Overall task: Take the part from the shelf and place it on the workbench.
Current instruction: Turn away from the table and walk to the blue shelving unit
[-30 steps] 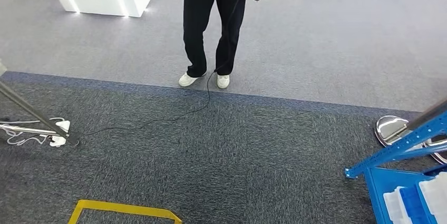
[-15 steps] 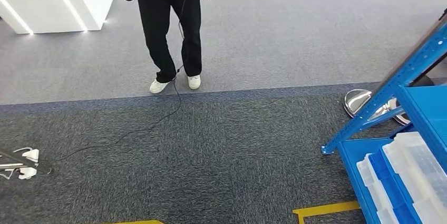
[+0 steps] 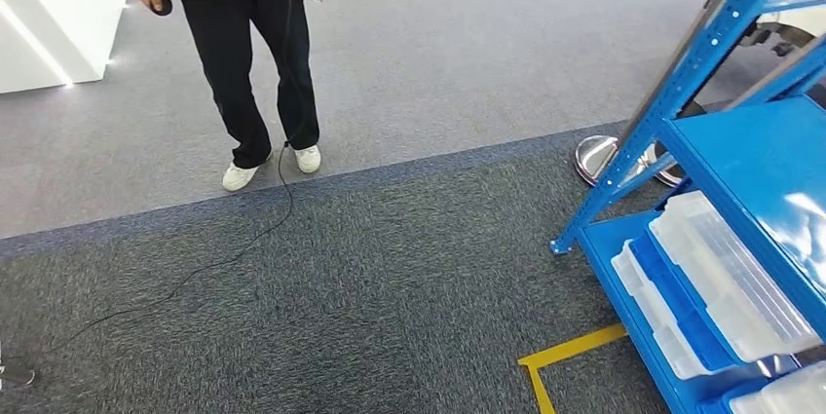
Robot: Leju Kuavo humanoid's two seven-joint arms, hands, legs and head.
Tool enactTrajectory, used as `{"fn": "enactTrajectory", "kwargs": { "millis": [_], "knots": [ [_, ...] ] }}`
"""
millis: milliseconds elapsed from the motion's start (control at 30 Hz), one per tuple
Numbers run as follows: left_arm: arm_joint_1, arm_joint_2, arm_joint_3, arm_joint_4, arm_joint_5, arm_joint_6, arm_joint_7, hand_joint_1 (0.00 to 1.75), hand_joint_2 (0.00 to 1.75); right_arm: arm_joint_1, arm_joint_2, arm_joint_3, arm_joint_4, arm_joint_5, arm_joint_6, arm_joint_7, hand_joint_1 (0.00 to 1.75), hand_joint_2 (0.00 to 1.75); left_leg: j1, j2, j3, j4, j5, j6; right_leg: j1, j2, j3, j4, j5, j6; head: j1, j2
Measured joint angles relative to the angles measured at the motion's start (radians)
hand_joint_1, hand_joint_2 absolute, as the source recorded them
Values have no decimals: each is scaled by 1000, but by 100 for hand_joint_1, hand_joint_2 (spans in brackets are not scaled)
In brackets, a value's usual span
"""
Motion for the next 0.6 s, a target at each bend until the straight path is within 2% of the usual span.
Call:
{"fn": "enactTrajectory", "kwargs": {
  "millis": [33, 67, 100, 133, 167, 200, 233, 300, 333, 400, 433, 467, 500, 533, 567, 600],
  "knots": [
    [0, 0, 0, 0, 0, 0, 1, 0, 0, 0, 0, 0, 0, 1, 0, 0, 0, 0, -1, 16, -1, 1, 0, 0, 0, -3, -4, 17, 1, 1, 0, 0],
    [0, -1, 0, 0, 0, 0, 3, 0, 0, 1, -1, -1, 0, 2, 0, 0, 0, 0, -1, 30, -2, 1, -1, -2, 0, -8, 14, -7, 19, 2, 0, 0],
    [-1, -2, 0, 0, 0, -1, 4, 0, 0, 1, -2, -1, 0, 2, 0, 0, 0, 0, -1, 42, -1, 2, -3, -4, 0, -19, 51, -66, 50, 1, 0, 0],
    [-1, -3, 0, 0, 0, -2, 5, 0, 0, 1, -4, -2, 0, 2, 1, 1, 0, 0, -3, 53, 1, 5, -6, -7, 2, -43, 94, -141, 75, -2, 0, 0],
    [-2, -4, 0, 0, 0, -3, 5, 0, 0, -1, -5, -2, 0, 2, 1, 2, 0, 0, -5, 63, 2, 8, -10, -13, 4, -62, 128, -204, 95, -8, 0, 0],
    [-2, -5, 0, 0, -1, -4, 6, 0, 0, -2, -6, -3, 0, 1, 1, 3, 0, 0, -8, 72, 3, 11, -13, -18, 7, -75, 149, -243, 104, -15, 0, 0],
    [-3, -5, 0, 0, -1, -4, 6, 0, 0, -3, -6, -5, 0, -2, 0, 3, 0, 0, -10, 80, 5, 13, -16, -24, 11, -80, 155, -259, 104, -23, -1, 0],
    [-5, -6, 0, 0, -2, -4, 9, 0, 0, -2, -8, -10, 0, -7, -1, 4, 0, 0, -10, 94, 11, 13, -20, -35, 12, -58, 154, -260, 107, -36, -1, 0],
    [-6, -7, 0, 0, -2, -4, 12, 0, 0, -1, -8, -13, 0, -8, -2, 4, 0, 0, -8, 82, 12, 18, -27, -41, 10, -48, 155, -262, 110, -42, -1, 0],
    [-6, -7, 0, 0, -6, -5, 20, 0, 0, -2, -11, -19, 0, -8, -4, 4, 0, 0, -3, 28, -10, 76, -71, -52, 6, -27, 156, -267, 116, -54, -1, 0],
    [-5, -7, 0, 0, -8, -6, 24, 0, 0, -4, -12, -21, 0, -8, -5, 4, 0, 0, -2, -1, -36, 134, -105, -55, 5, -16, 155, -268, 118, -58, -1, 0],
    [-3, -7, 0, 0, -10, -6, 27, 0, 0, -5, -13, -22, 0, -8, -6, 4, 0, 0, -1, -15, -67, 201, -138, -55, 6, -3, 153, -267, 119, -60, -1, 0],
    [0, -7, 0, 0, -10, -6, 31, 0, 0, -7, -14, -23, 0, -8, -6, 4, 0, 0, -1, -20, -95, 259, -157, -55, 8, 11, 151, -266, 120, -61, -1, 0],
    [2, -7, 0, 0, -11, -7, 33, 0, 0, -7, -14, -24, 0, -8, -6, 3, 0, 0, -1, -21, -111, 288, -156, -53, 9, 26, 151, -265, 120, -62, -1, 0],
    [3, -7, 0, 0, -11, -7, 34, 0, 0, -6, -15, -25, 0, -9, -6, 1, 0, 0, -1, -23, -111, 282, -136, -50, 10, 41, 151, -263, 120, -62, -1, 0],
    [3, -7, 0, 0, -11, -7, 35, 0, 0, -6, -16, -27, 0, -12, -7, -1, 0, 0, -1, -29, -95, 240, -101, -45, 11, 56, 151, -261, 120, -62, -1, 0]
  ]
}}
